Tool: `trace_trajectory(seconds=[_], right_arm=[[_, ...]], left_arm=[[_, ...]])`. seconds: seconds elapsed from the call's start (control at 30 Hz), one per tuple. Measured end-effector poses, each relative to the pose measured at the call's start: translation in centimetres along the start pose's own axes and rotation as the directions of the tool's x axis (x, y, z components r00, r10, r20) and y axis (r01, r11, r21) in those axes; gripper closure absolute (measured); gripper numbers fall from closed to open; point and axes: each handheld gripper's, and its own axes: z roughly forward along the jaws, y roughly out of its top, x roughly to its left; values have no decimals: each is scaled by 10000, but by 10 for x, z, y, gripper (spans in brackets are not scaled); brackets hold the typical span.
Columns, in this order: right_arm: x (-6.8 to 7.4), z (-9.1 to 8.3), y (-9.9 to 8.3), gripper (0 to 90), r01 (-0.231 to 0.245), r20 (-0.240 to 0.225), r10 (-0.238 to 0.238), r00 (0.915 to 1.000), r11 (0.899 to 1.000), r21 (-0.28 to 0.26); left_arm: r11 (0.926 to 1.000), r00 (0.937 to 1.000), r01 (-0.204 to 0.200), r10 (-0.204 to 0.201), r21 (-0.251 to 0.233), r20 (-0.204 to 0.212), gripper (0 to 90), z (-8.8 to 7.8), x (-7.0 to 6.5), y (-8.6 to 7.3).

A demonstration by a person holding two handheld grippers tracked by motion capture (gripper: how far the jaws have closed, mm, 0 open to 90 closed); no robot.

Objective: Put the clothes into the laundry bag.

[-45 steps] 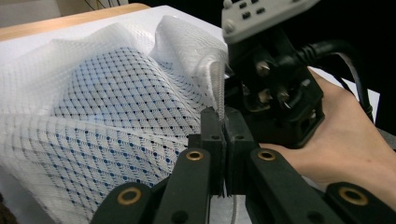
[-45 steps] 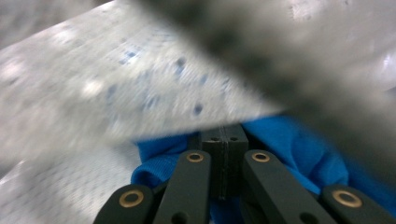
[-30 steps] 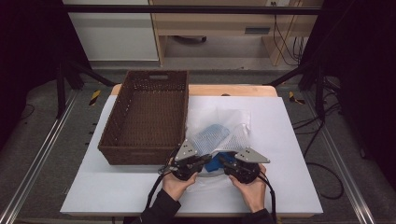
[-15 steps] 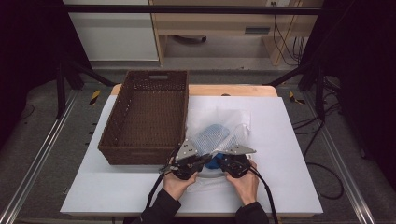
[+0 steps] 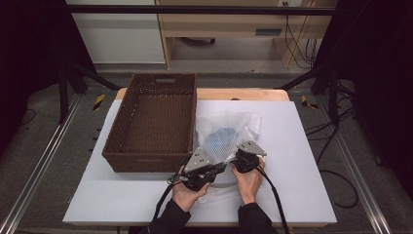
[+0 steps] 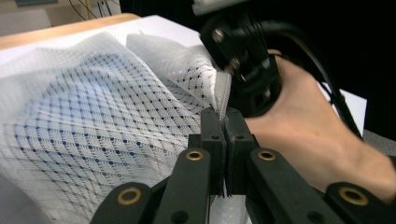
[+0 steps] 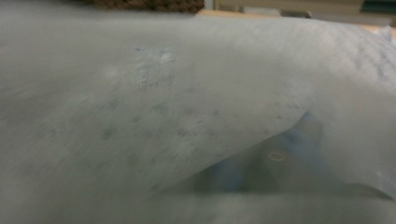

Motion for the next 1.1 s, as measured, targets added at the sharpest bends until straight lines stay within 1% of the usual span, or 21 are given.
trace_trajectory(seconds=[0.07, 0.17, 0.2, 0.27, 0.3, 0.33, 0.37, 0.43, 0.5, 0.53, 0.57, 0.63, 0.67, 0.8, 0.9, 0.93, 0.97, 1.0, 1.03, 1.07, 1.1], right_arm=[[-1, 2, 1, 764, 113, -50, -112, 9999, 9999, 95], [-1, -4, 2, 573, 94, -557, -77, 9984, 9995, 305], [-1, -6, 2, 534, 139, -710, -111, 9974, 9992, 385], [-2, -15, 5, 458, 304, -1302, -218, 9912, 9974, 650], [-3, -24, 7, 455, 405, -1621, -285, 9864, 9966, 712], [-4, -30, 8, 451, 398, -1760, -289, 9840, 9975, 588], [-5, -39, 9, 440, 320, -2075, -238, 9780, 9988, 367], [-7, -54, 10, 415, 249, -2379, -162, 9712, 9991, 334], [-10, -66, 9, 424, 422, -2497, -384, 9676, 9991, 97], [-11, -70, 9, 429, 428, -2513, -388, 9671, 9990, 103], [-13, -75, 8, 456, 524, -2533, -493, 9661, 9986, 53], [-19, -81, 5, 534, 802, -2340, -758, 9693, 9967, 96], [-21, -81, 2, 537, 899, -2250, -828, 9708, 9957, 212], [-20, -72, -8, 482, 1343, -2245, -1134, 9679, 9877, 801], [-16, -56, -14, 432, 1625, -2031, -1372, 9695, 9801, 1137], [-14, -51, -15, 423, 1653, -2183, -1346, 9666, 9777, 1294], [-11, -46, -17, 436, 1690, -2294, -1310, 9645, 9735, 1544], [-9, -42, -19, 503, 1847, -2363, -1422, 9612, 9682, 1687], [-6, -38, -21, 615, 2115, -2472, -1601, 9556, 9572, 1977], [-4, -36, -21, 766, 2169, -2551, -1613, 9534, 9539, 2074], [-3, -36, -21, 841, 2069, -2484, -1550, 9562, 9580, 1984]], left_arm=[[9999, 9999, 141, -140, 92, -87, 887, 3, 3, -2], [9994, 9993, 321, -318, 163, -181, 886, 6, 8, -4], [9992, 9992, 356, -352, 188, -214, 886, 7, 10, -5], [9992, 9988, 377, -372, 149, -309, 886, 7, 11, -5], [9992, 9988, 385, -380, 141, -320, 886, 7, 11, -5], [9991, 9986, 395, -390, 133, -348, 886, 6, 12, -5], [9992, 9985, 382, -377, 123, -389, 886, 6, 12, -5], [9990, 9984, 406, -399, 162, -395, 885, 6, 12, -5], [9990, 9985, 388, -379, 200, -402, 885, 7, 12, -5], [9991, 9986, 362, -352, 232, -398, 885, 8, 12, -5], [9992, 9986, 330, -319, 245, -419, 884, 8, 11, -6], [9990, 9986, 384, -375, 233, -374, 885, 9, 11, -7], [9991, 9986, 365, -356, 210, -399, 885, 9, 11, -7], [9993, 9990, 316, -309, 205, -336, 886, 7, 11, -6], [9993, 9991, 289, -282, 225, -324, 886, 6, 9, -6], [9994, 9991, 289, -282, 212, -319, 886, 6, 9, -6], [9994, 9991, 289, -282, 209, -321, 886, 6, 9, -6], [9993, 9990, 311, -305, 203, -315, 886, 6, 10, -6], [9993, 9990, 328, -323, 184, -307, 886, 6, 10, -6], [9993, 9990, 331, -326, 162, -312, 886, 6, 10, -6], [9993, 9990, 348, -344, 138, -280, 886, 5, 10, -6]])
